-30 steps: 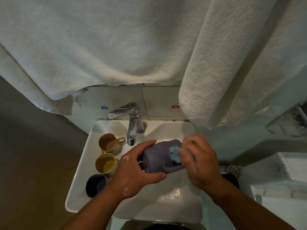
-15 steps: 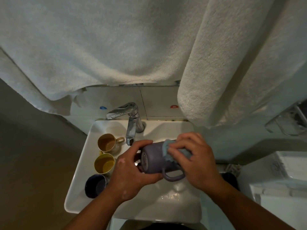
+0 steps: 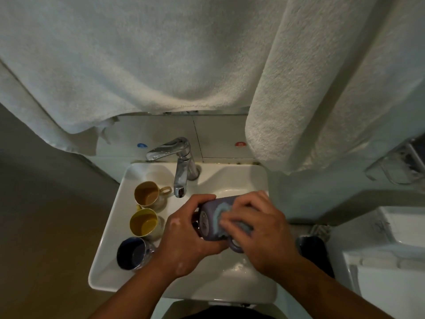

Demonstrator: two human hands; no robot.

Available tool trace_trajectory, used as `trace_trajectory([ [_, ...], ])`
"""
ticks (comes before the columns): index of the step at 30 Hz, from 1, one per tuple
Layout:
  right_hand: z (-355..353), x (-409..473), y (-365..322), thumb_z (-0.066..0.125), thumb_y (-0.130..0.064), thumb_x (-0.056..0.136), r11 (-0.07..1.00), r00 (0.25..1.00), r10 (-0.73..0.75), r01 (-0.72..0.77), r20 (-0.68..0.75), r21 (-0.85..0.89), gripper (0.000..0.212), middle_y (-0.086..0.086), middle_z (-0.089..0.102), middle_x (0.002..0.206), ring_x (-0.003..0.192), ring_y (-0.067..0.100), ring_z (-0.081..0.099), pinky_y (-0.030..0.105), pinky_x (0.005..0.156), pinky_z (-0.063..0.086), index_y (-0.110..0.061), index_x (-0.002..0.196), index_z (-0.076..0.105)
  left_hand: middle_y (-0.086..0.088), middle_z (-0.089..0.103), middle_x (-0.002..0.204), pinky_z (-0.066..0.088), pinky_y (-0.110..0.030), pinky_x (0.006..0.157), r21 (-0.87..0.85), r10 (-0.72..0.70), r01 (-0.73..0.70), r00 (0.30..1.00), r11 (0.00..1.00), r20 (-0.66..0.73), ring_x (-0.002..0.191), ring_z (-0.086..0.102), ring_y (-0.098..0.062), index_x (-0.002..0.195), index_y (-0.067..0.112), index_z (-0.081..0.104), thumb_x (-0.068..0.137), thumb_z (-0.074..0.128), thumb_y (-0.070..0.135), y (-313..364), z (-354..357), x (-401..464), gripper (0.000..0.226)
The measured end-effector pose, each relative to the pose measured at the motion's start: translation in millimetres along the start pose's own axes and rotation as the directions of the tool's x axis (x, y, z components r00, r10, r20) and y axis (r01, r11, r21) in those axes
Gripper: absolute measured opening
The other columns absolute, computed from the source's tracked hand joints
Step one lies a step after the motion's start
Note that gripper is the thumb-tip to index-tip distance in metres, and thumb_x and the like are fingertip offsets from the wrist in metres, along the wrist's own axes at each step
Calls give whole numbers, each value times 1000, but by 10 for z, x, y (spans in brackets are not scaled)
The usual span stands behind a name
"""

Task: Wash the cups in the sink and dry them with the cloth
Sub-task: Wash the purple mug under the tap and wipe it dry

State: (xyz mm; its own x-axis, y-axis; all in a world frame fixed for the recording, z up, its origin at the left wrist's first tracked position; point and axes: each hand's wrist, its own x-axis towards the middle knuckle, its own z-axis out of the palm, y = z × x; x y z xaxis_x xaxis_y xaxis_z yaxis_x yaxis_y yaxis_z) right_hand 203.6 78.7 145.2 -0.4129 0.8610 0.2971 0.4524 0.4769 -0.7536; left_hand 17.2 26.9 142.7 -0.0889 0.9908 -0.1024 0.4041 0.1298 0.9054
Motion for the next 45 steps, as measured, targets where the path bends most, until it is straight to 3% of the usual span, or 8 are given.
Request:
trace_trajectory([
  [5, -201, 36, 357, 74, -41, 80, 997, 999, -11, 8, 32, 78, 15, -17, 56, 102, 98, 11, 59, 21, 81, 50, -28, 87, 77, 30, 60, 120, 63, -33, 77, -67, -48, 47, 999, 997, -8, 109, 64, -1, 128, 38, 53, 54, 100, 22, -15, -106, -5, 90],
  [11, -323, 57, 482, 85, -6, 75, 966, 981, 193, -184, -31, 184, 24, -9, 62, 95, 90, 5, 64, 8, 77, 47, -27, 82, 75, 22, 61, 122, 62, -29, 74, -97, -75, 75, 997, 993, 6, 105, 66, -1, 128, 42, 53, 58, 98, 19, 19, -138, 67, 87],
  [17, -194, 177, 232, 78, -17, 85, 946, 964, 250, -222, -94, 237, 20, -14, 63, 100, 95, 4, 63, 8, 80, 46, -35, 90, 71, 20, 60, 124, 63, -35, 77, -196, -107, 137, 982, 971, 158, 110, 68, -13, 124, 51, 53, 60, 97, 11, 20, -43, 50, 87],
  [24, -151, 175, 287, 72, -19, 91, 950, 946, 294, -274, -135, 151, 16, -13, 61, 103, 97, 0, 61, 6, 79, 46, -32, 100, 73, 16, 64, 119, 62, -36, 81, -205, -111, 113, 994, 972, 17, 106, 68, -14, 119, 45, 60, 60, 91, 40, 56, 69, 42, 67],
  [30, -113, -7, 212, 62, -30, 93, 992, 994, -50, 38, -100, -123, 22, -3, 56, 106, 95, 4, 56, 5, 87, 43, -16, 105, 75, 17, 70, 114, 63, -38, 78, -273, -131, 110, 989, 956, -62, 102, 70, -9, 112, 46, 69, 49, 94, 35, 92, 61, 6, 69],
  [34, -136, 19, 229, 66, -26, 90, 994, 972, 85, -98, -219, -49, 17, -8, 55, 100, 90, -1, 53, -1, 86, 37, -16, 99, 77, 19, 70, 113, 63, -34, 77, -259, -139, 120, 989, 958, -56, 101, 70, -6, 111, 49, 68, 47, 93, 37, 114, 75, 10, 69],
  [39, -85, -61, 210, 64, -27, 91, 996, 980, 52, -64, -193, -59, 19, -9, 54, 100, 90, 0, 54, 1, 86, 40, -15, 99, 77, 19, 70, 114, 63, -38, 78, -264, -154, 136, 987, 955, -49, 102, 70, -8, 112, 49, 68, 48, 94, 33, 103, 55, -27, 70],
  [45, -78, -139, 202, 58, -31, 92, 993, 982, -43, 21, -185, -116, 25, -4, 55, 101, 89, 2, 53, 5, 85, 42, -14, 100, 75, 23, 69, 113, 58, -20, 73, -282, -145, 116, 986, 952, -82, 102, 69, -2, 115, 40, 67, 49, 95, 33, 121, 78, -65, 72],
])
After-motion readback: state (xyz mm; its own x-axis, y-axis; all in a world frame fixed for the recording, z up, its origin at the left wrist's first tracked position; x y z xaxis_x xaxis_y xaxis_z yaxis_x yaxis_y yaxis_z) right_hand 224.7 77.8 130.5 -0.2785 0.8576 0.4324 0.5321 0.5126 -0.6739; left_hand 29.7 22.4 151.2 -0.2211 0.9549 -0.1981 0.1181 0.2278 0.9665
